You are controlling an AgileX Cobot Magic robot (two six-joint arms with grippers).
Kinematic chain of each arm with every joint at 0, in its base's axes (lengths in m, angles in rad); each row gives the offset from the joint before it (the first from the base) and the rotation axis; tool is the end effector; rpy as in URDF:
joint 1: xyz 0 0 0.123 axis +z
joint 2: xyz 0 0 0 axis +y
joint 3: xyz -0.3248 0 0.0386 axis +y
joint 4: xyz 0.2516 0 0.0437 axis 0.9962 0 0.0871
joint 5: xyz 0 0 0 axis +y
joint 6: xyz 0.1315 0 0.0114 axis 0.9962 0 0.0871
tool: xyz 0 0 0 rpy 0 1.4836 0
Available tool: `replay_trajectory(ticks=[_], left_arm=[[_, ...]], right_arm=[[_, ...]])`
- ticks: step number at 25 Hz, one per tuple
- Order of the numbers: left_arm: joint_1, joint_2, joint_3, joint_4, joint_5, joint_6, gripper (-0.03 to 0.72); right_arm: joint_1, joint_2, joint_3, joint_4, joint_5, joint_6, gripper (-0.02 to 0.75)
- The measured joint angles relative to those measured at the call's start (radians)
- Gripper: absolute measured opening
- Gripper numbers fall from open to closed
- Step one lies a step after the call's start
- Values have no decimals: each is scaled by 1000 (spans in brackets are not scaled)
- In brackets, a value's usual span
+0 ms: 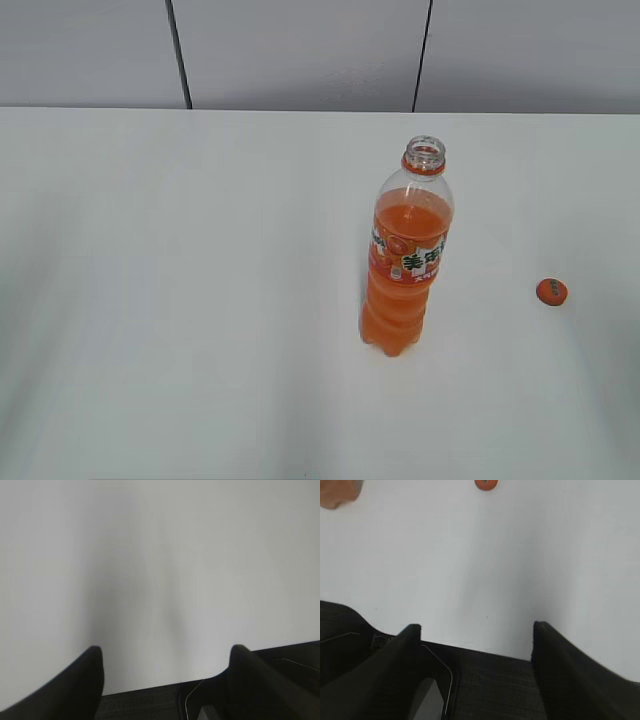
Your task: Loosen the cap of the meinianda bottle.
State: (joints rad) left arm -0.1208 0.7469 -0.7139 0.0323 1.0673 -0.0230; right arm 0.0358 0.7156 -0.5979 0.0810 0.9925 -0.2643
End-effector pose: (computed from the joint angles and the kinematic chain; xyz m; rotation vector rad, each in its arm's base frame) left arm 0.1102 -0.0096 0.2954 0.1359 2.5795 -0.0109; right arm 0.1035 0.0127 0.2667 -0.3547 2.5643 0.0204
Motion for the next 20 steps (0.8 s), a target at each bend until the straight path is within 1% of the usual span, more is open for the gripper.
replay_trajectory(ticks=[4, 8, 14, 20], left_arm=[[0, -113, 81, -7, -1, 0, 470], [0, -210, 130, -12, -1, 0, 468], [0, -323, 132, -18, -4, 0, 459], [0, -391, 132, -20, -4, 0, 442]], right_arm=[[0, -73, 82, 0, -1, 3, 515], [0, -158, 139, 2, 10, 24, 515], [0, -287, 155, -1, 21, 42, 515], [0, -396, 155, -8, 21, 58, 515]])
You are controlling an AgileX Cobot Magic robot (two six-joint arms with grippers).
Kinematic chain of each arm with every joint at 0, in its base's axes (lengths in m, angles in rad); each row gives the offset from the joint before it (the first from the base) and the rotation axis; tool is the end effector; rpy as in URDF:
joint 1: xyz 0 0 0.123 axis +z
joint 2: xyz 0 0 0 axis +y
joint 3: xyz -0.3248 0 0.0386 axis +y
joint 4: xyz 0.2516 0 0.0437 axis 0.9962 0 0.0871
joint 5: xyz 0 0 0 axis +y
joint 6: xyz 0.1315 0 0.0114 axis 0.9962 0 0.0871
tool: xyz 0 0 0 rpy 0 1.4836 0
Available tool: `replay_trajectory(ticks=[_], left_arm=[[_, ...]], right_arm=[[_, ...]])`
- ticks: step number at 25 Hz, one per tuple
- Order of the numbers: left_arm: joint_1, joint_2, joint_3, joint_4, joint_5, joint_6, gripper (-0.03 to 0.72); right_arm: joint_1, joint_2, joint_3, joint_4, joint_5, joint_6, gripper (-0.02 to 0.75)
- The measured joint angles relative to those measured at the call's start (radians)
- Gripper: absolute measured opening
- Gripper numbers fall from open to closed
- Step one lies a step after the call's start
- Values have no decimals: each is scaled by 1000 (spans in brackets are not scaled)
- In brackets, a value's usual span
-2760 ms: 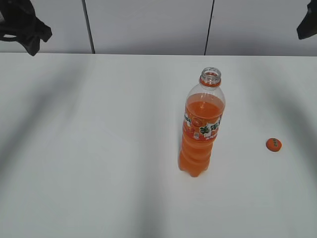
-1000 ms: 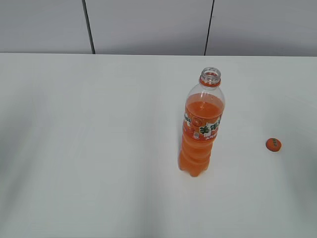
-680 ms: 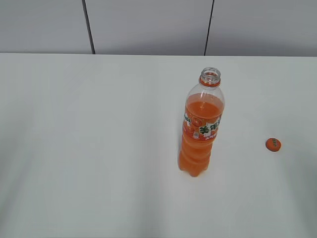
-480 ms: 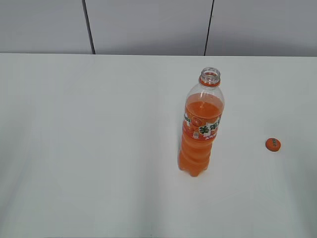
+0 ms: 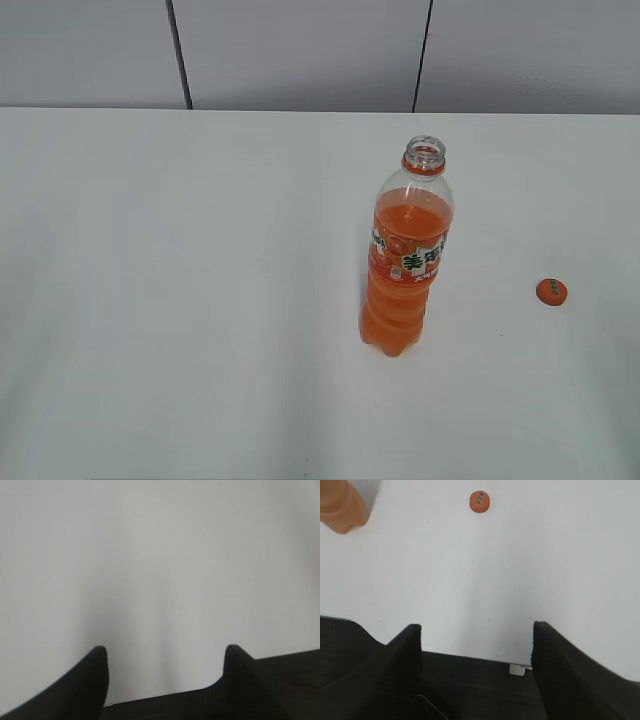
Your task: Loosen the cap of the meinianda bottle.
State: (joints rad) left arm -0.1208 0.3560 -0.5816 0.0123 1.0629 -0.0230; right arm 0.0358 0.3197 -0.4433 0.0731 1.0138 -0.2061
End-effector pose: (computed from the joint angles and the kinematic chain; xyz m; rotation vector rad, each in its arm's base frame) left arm 0.0408 -0.0035 0.2812 0.1150 2.3187 -0.0571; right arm 0.0393 0.0096 0.2414 -0.2700 2.3552 0.0103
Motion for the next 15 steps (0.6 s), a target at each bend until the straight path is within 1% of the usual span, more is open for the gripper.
replay_trajectory(ticks=[5, 15], left_arm=[[0, -69, 2, 0, -5, 0, 438], [0, -357, 14, -6, -28, 23, 435]], right_arm=[[0, -80, 0, -1, 1, 1, 515], [0, -221, 0, -2, 2, 3, 514]])
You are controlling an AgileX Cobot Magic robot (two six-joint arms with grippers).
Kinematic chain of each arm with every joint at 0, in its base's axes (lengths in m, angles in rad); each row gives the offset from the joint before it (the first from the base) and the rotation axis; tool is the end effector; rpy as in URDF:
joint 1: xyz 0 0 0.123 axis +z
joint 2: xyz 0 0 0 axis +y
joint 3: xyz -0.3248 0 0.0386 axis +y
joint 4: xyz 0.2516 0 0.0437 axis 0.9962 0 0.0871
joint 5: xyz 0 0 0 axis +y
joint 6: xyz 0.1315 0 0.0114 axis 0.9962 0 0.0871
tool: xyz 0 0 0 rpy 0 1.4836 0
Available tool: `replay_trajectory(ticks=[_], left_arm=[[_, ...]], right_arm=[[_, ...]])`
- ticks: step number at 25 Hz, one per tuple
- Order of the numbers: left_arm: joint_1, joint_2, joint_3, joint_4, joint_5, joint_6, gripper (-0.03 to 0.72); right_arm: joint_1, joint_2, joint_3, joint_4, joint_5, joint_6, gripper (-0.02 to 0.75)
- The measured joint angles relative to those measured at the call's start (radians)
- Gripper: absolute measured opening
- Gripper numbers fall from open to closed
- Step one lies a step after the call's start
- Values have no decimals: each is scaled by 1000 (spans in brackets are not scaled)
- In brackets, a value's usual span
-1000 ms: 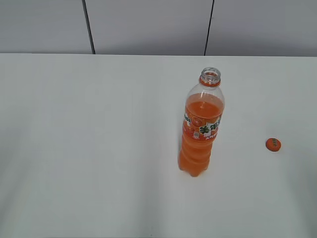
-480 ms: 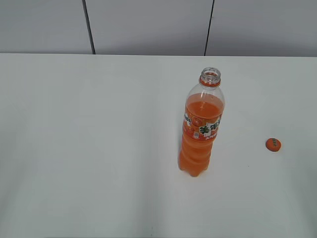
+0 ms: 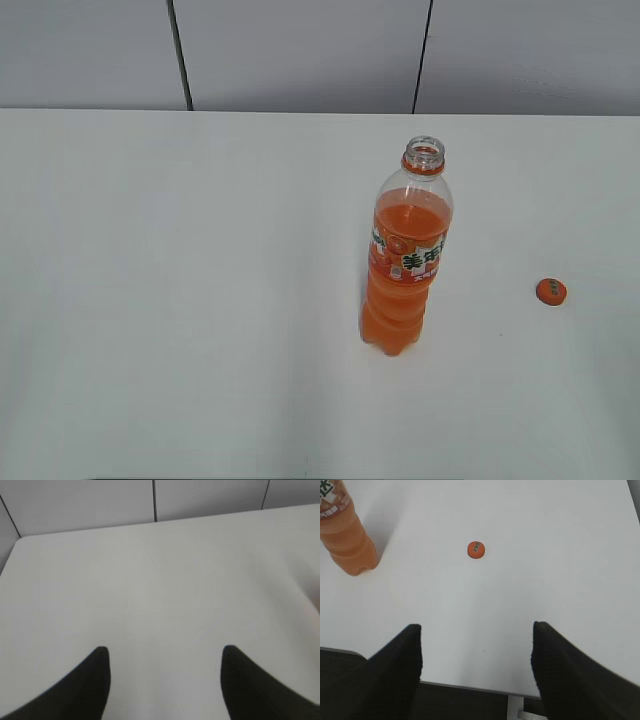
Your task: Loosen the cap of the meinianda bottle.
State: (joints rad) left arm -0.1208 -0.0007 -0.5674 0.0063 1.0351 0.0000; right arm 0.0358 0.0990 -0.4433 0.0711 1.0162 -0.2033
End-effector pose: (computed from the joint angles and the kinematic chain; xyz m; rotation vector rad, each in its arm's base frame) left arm -0.0135 0.0024 0.2846 0.1173 1.9477 -0.0724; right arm 0.0123 0.0084 0.2469 -0.2515 2.1384 -0.0103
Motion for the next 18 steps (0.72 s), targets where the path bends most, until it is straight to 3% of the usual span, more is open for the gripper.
replay_trajectory(ticks=[18], left_arm=[[0, -3, 4, -12, 0, 15, 428]], right_arm=[[0, -108, 0, -1, 2, 2, 514]])
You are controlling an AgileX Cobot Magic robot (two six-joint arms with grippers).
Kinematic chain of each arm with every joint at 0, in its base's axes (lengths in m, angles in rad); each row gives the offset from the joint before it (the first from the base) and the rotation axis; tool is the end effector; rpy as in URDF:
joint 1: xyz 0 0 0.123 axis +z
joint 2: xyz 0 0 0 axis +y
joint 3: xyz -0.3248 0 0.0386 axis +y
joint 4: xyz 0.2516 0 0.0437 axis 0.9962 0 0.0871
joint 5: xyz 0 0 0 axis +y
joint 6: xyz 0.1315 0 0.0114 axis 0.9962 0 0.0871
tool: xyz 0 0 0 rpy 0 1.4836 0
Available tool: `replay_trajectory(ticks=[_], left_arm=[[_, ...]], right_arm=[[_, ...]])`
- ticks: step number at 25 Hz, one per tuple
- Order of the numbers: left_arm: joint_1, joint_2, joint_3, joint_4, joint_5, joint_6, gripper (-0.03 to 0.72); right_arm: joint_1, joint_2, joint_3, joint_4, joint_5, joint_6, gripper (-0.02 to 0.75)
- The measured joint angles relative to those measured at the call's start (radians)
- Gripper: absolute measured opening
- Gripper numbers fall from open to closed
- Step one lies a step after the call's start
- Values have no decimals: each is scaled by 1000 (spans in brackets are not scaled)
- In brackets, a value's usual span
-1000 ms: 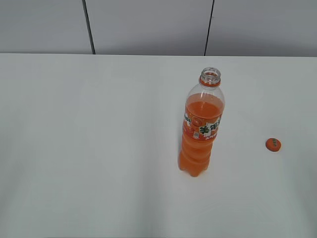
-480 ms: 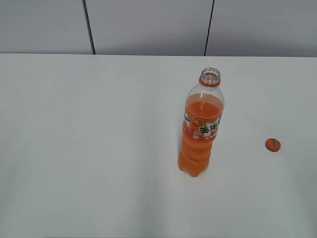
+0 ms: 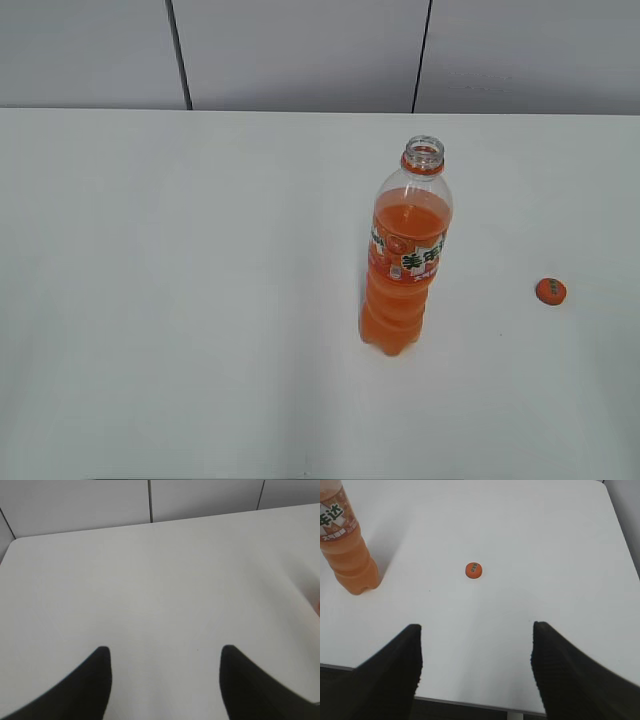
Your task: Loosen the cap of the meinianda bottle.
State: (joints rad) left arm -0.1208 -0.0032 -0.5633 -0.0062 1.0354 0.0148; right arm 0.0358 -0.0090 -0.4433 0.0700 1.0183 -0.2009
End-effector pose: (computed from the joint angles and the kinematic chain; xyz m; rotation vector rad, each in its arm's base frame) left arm -0.0136 0.0009 0.2832 0.1328 1.9488 -0.0773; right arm -0.0012 0.0078 0.2473 -0.2412 2.0334 -0.0190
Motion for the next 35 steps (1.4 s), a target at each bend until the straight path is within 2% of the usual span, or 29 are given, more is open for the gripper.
replay_trajectory(ticks=[7, 15, 35], left_arm=[[3, -1, 0, 6, 0, 1, 427], [120, -2, 0, 6, 0, 1, 427], [125, -2, 0, 6, 0, 1, 424]], right_arm=[[0, 0, 0, 0, 0, 0, 514], [0, 0, 0, 0, 0, 0, 514], [0, 0, 0, 1, 0, 1, 514]])
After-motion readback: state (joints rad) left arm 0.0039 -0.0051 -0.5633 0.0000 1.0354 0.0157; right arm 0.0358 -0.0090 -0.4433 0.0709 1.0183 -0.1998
